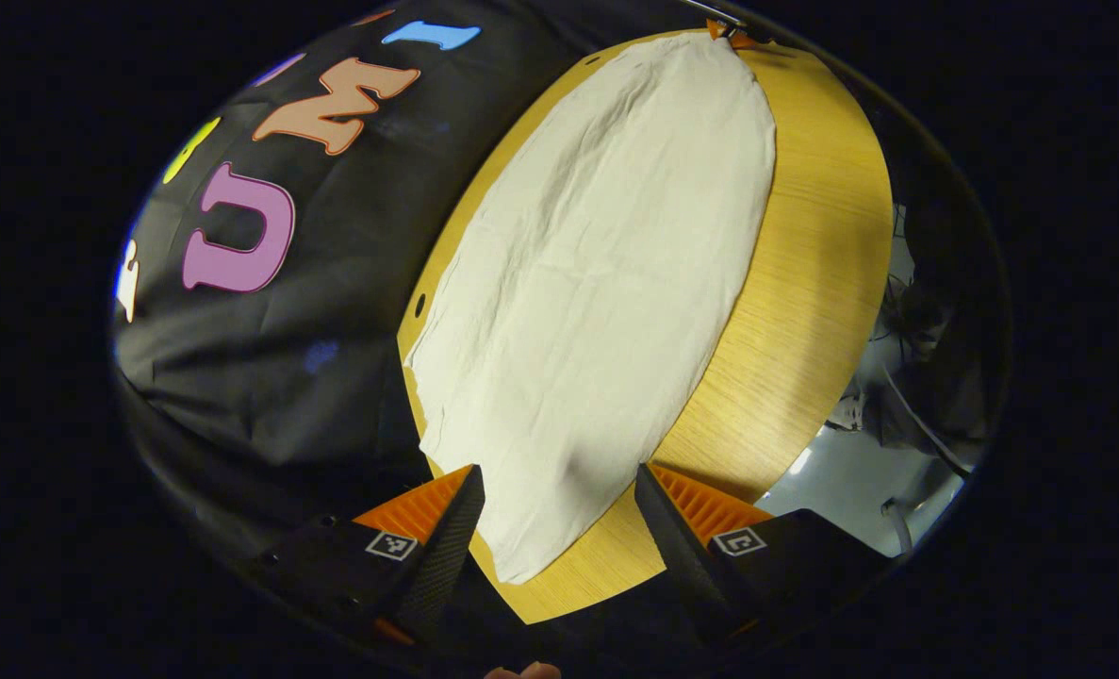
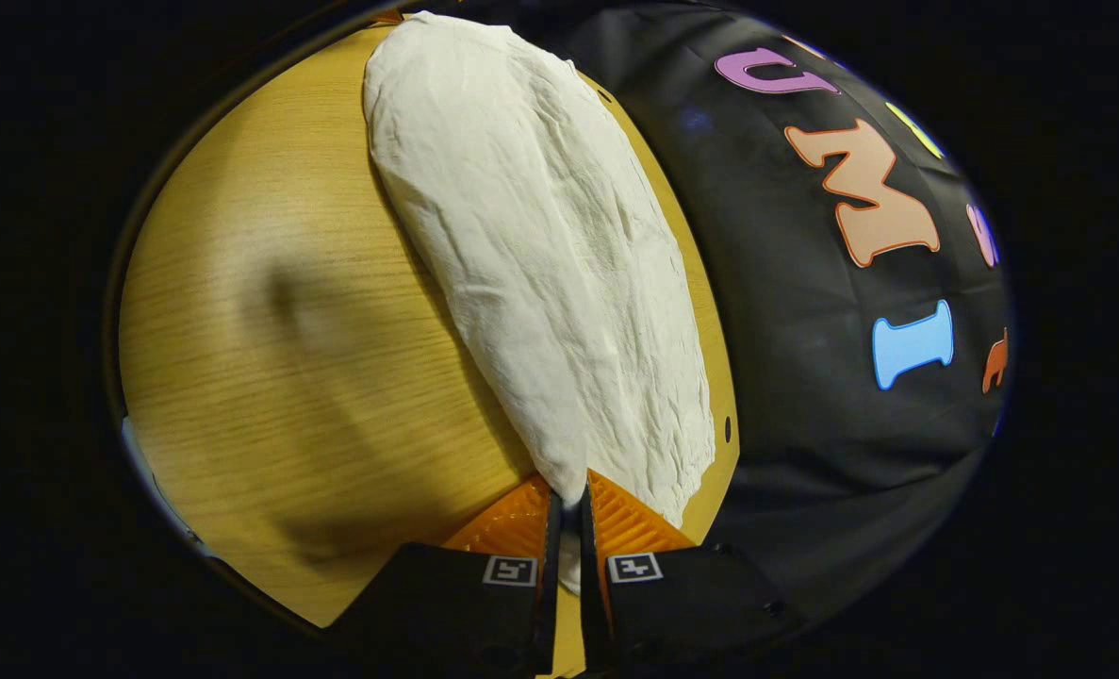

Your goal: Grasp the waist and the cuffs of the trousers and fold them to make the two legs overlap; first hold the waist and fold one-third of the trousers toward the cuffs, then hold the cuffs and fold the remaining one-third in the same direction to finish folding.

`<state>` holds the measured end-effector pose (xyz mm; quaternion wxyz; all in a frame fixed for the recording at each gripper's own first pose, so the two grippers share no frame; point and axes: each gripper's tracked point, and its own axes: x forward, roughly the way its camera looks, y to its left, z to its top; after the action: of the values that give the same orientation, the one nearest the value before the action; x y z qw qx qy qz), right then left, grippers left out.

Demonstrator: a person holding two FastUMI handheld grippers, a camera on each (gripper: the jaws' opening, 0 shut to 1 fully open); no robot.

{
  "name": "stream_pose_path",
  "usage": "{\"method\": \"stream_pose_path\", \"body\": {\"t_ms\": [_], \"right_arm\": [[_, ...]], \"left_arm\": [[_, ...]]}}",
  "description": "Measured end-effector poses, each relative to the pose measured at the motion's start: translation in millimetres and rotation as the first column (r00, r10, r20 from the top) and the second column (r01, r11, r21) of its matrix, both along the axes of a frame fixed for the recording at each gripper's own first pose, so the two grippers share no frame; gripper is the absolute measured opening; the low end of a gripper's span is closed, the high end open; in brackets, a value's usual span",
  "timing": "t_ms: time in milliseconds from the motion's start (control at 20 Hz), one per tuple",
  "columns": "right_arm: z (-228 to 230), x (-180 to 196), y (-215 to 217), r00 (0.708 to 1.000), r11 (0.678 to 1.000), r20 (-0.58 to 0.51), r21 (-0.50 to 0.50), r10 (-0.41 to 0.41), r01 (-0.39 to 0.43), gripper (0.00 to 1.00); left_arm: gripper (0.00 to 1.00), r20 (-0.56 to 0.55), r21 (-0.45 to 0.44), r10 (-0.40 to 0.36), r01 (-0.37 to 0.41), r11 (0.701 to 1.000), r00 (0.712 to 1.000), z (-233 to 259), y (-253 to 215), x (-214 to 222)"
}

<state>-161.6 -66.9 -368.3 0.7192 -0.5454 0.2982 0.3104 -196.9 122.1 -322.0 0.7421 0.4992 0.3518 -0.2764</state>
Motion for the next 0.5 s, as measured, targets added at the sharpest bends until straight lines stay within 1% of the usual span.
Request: {"method": "stream_pose_path", "body": {"t_ms": [100, 200, 250, 300, 500], "right_arm": [[0, 0, 0, 1.0, 1.0, 0.001, -0.001, -0.001, 0.001, 0.13], [0, 0, 0, 1.0, 1.0, 0.004, -0.003, -0.001, 0.001, 0.13], [1, 0, 0, 1.0, 1.0, 0.006, -0.003, -0.002, 0.002, 0.13], [0, 0, 0, 1.0, 1.0, 0.007, -0.003, -0.005, 0.005, 0.13], [0, 1, 0, 1.0, 1.0, 0.012, -0.003, -0.012, 0.012, 0.13]], "left_arm": [[0.97, -0.012, 0.016, -0.039, 0.04, 0.999, 0.999, -2, 0, 3], [0.96, -0.051, 0.03, -0.068, 0.07, 0.997, 0.996, -8, -1, 1], [0.9, -0.058, 0.038, -0.089, 0.091, 0.995, 0.994, -9, -1, 3], [0.88, -0.061, 0.045, -0.104, 0.107, 0.993, 0.993, -9, -2, 6], [0.86, -0.067, 0.054, -0.122, 0.125, 0.991, 0.99, -13, -2, 18]]}}
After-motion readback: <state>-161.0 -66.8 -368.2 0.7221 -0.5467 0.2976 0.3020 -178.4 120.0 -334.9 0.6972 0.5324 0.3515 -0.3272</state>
